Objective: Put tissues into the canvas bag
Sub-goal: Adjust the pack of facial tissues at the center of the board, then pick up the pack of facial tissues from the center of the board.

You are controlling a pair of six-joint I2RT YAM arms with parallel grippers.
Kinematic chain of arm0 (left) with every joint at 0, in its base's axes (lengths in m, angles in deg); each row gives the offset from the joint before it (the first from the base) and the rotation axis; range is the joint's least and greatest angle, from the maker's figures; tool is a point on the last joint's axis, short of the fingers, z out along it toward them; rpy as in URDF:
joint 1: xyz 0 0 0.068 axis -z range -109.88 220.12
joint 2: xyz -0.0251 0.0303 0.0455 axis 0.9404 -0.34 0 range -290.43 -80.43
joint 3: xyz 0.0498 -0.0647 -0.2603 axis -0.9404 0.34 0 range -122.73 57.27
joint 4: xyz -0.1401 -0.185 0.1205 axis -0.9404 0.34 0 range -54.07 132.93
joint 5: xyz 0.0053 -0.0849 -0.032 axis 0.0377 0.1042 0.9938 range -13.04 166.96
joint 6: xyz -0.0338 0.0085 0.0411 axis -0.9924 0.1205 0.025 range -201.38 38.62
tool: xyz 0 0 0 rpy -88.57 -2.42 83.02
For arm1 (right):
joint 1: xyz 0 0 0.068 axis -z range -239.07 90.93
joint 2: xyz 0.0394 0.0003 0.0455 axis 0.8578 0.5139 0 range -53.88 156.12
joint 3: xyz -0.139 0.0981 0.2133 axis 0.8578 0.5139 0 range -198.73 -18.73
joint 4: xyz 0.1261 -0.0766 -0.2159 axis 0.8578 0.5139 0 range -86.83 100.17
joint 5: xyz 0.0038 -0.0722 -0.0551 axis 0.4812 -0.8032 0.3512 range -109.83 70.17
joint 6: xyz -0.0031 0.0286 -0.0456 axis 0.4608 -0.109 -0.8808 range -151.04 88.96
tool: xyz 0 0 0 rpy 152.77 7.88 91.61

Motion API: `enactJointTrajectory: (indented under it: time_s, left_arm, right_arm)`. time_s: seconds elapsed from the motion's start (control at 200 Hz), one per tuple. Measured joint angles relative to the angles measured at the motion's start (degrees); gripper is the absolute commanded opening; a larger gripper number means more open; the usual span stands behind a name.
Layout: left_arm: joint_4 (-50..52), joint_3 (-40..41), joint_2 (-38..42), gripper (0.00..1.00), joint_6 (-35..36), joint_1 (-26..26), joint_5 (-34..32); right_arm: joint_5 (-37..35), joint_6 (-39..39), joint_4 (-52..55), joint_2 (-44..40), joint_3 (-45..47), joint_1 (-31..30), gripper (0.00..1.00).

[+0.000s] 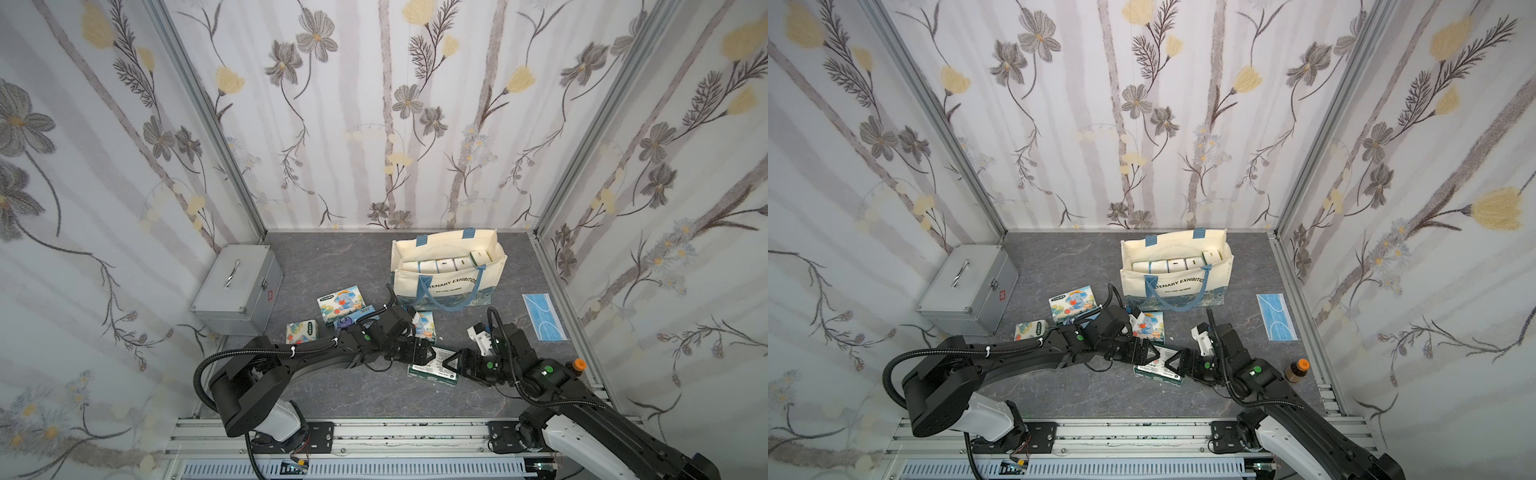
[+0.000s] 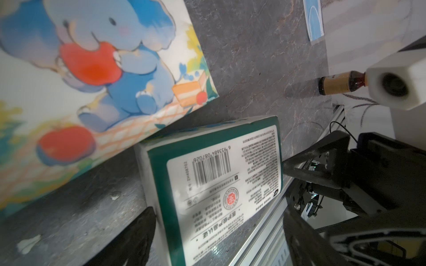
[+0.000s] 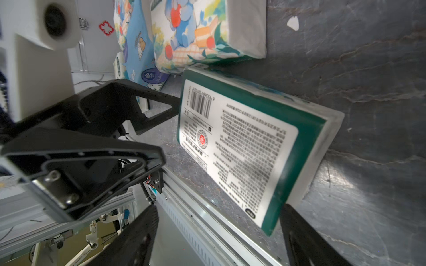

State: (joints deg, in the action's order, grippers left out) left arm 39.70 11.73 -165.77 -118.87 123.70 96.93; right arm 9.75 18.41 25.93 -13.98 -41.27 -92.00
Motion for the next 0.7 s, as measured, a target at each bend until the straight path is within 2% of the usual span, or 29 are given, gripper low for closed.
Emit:
enactJointTrajectory:
  time_s: [0.16, 0.23, 0.3, 0.385, 0.64, 0.7]
  left_arm:
    - [1.36, 0.35, 0.13, 0.64, 1.49, -0.33, -0.20]
    - [1.42, 0.24, 0.00, 0.57, 1.77, -0.35, 0.09]
    - [1.60, -0.15, -0.46, 0.46, 2.27, -0.48, 0.46]
    - [2.03, -0.63, -1.44, 0.40, 3.06, -0.83, 0.90]
    - [2.45, 0.59, -2.32, 0.38, 3.26, -1.18, 1.09]
    - [2.45, 1.05, -2.45, 0.41, 3.26, -1.18, 1.09]
  right_arm:
    - [-3.78, -1.14, 5.81, -6.29, -2.05, 0.52, 0.84]
    - [-5.14, -1.18, 7.50, -6.93, -1.51, 0.83, 0.84]
    - [-5.79, -1.55, 8.44, -7.30, -0.09, 0.92, 0.85]
    - [-6.19, -1.55, 9.05, -7.28, 1.79, 1.03, 0.85]
    - [-6.45, -1.53, 6.08, -1.66, 2.86, 1.81, 0.88]
    - [-6.29, -1.53, 4.79, 0.46, 2.86, 1.95, 0.89]
